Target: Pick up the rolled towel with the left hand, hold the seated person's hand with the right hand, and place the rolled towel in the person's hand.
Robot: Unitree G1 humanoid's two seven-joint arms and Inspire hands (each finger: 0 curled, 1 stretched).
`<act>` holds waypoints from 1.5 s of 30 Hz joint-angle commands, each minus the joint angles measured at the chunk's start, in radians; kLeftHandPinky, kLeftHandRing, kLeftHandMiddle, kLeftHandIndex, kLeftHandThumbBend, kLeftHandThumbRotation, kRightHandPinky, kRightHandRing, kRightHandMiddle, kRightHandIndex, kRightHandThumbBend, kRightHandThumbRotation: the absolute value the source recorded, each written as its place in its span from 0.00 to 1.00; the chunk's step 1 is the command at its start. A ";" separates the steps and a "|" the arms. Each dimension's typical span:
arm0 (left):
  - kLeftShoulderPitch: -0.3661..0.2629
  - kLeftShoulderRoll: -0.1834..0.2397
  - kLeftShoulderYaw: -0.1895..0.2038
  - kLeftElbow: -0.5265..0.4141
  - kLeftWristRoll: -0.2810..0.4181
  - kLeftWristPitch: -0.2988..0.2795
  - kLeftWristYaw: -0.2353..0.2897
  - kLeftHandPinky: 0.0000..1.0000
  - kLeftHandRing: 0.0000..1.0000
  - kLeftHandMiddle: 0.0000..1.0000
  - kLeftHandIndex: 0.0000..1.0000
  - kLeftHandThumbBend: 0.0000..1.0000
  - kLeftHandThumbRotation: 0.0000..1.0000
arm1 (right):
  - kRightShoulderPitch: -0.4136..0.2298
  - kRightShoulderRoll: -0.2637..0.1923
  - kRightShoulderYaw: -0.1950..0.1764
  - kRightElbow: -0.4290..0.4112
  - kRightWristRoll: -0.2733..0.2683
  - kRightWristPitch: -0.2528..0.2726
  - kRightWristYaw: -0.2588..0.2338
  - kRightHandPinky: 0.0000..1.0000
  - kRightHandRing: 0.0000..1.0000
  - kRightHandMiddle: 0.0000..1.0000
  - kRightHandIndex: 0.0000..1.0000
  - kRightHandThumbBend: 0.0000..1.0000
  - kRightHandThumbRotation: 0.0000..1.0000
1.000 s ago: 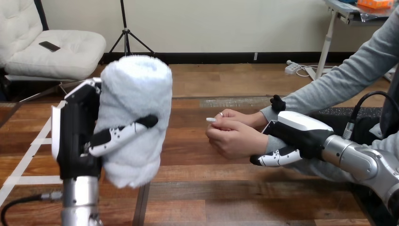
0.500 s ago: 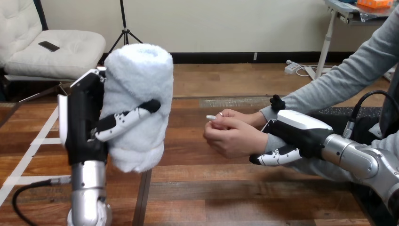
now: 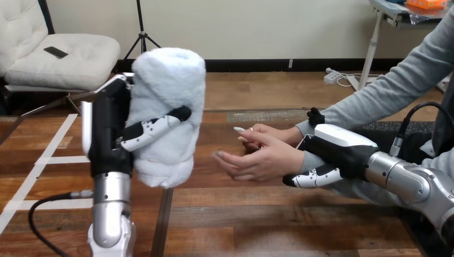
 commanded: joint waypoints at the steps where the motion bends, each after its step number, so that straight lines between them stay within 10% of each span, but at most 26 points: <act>1: -0.156 0.019 -0.005 0.083 0.023 -0.047 0.019 0.30 0.33 0.37 0.40 0.55 0.00 | -0.066 -0.022 -0.047 -0.050 0.039 -0.015 -0.007 0.19 0.21 0.26 0.25 0.53 0.50; 45: -0.316 -0.027 -0.042 0.413 0.121 -0.058 0.148 0.33 0.36 0.39 0.40 0.57 0.00 | -0.009 -0.047 -0.058 -0.178 0.062 0.014 0.047 0.22 0.25 0.29 0.28 0.56 0.52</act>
